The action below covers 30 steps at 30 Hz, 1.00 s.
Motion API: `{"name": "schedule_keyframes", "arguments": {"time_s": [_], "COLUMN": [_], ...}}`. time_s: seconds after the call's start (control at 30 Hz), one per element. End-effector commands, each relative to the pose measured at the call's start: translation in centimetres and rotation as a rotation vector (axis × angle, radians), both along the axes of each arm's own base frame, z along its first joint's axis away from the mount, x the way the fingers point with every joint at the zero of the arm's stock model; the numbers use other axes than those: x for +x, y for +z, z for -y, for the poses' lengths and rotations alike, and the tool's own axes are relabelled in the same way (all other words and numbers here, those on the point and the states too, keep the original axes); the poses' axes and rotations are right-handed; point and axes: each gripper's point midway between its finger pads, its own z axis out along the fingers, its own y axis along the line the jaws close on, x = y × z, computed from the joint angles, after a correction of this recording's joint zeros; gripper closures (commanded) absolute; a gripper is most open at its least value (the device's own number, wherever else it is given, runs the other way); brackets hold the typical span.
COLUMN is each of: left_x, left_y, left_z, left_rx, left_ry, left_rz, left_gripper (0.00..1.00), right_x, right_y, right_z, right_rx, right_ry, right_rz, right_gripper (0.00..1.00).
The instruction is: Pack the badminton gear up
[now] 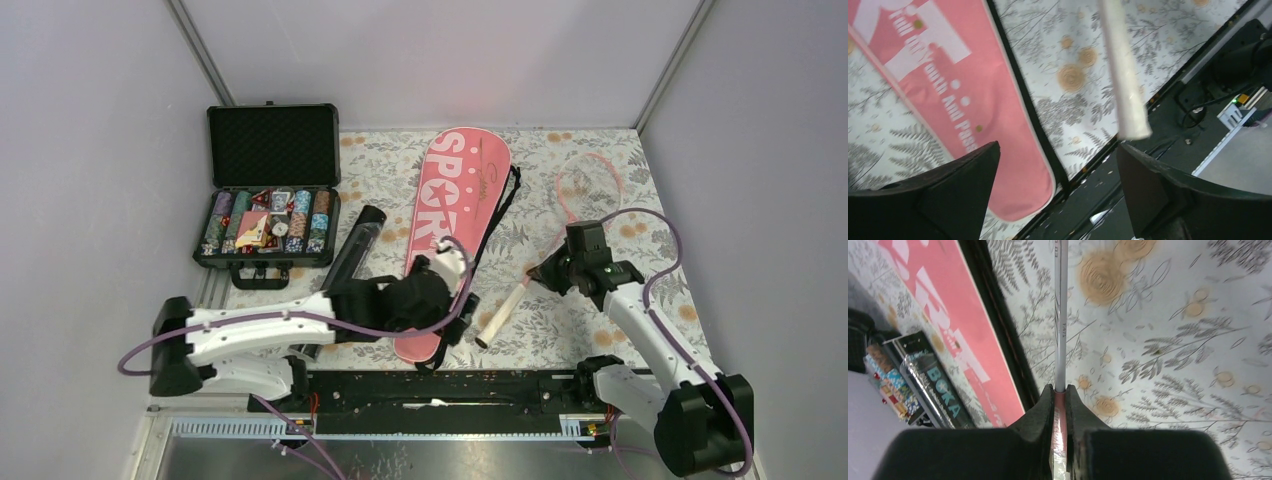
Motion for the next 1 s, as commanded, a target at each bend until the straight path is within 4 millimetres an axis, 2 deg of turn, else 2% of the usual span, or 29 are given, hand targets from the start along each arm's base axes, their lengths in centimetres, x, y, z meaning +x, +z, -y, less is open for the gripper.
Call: {"name": "schedule_keyframes", "arguments": {"time_s": [0.0, 0.1, 0.23, 0.37, 0.5, 0.57, 0.6, 0.67, 0.73, 0.77, 0.87, 0.9, 0.97], "left_x": [0.3, -0.4, -0.7, -1.5, -0.9, -1.0, -1.1, -1.3, -1.4, -1.6, -2.1, -2.3, -2.4], "left_y": [3.5, 3.7, 2.3, 0.1, -3.0, -4.0, -4.3, -4.2, -4.1, -4.5, -4.8, -4.6, -4.0], "left_z": [5.2, 7.4, 9.2, 10.4, 10.1, 9.8, 9.8, 9.5, 9.1, 8.7, 8.6, 8.6, 8.6], "left_rx": [-0.071, -0.058, -0.004, 0.035, 0.128, 0.154, 0.159, 0.152, 0.137, 0.135, 0.05, 0.012, -0.079], "left_ry": [0.006, -0.026, -0.03, -0.07, -0.035, -0.024, -0.022, -0.011, 0.005, 0.01, 0.03, 0.028, 0.057], "left_rz": [0.078, 0.086, 0.068, 0.023, 0.017, 0.0, -0.008, -0.02, -0.034, -0.048, -0.129, -0.157, -0.215], "left_gripper": [0.05, 0.04, 0.05, 0.08, 0.14, 0.25, 0.39, 0.58, 0.73, 0.8, 0.95, 0.99, 1.0], "right_x": [-0.7, -1.0, -1.0, -1.2, -1.2, -1.2, -1.1, -1.0, -0.8, -0.7, -0.3, -0.2, 0.0], "right_y": [1.5, 2.6, 3.8, 4.4, 5.2, 5.2, 5.3, 5.5, 5.7, 4.8, 4.7, 4.8, 5.2], "right_z": [-2.3, -2.7, -3.2, -3.8, -4.6, -4.6, -4.7, -5.2, -6.1, -6.0, -6.1, -6.2, -5.8], "right_rx": [0.084, 0.092, 0.13, 0.151, 0.16, 0.145, 0.141, 0.133, 0.125, 0.118, 0.11, 0.114, 0.101], "right_ry": [0.01, 0.006, 0.018, 0.063, 0.16, 0.186, 0.206, 0.275, 0.386, 0.386, 0.394, 0.399, 0.38], "right_rz": [0.031, 0.064, 0.107, 0.136, 0.212, 0.245, 0.265, 0.315, 0.4, 0.407, 0.464, 0.479, 0.497], "right_gripper": [0.98, 0.98, 0.98, 0.96, 0.88, 0.87, 0.87, 0.86, 0.83, 0.83, 0.79, 0.74, 0.59]}}
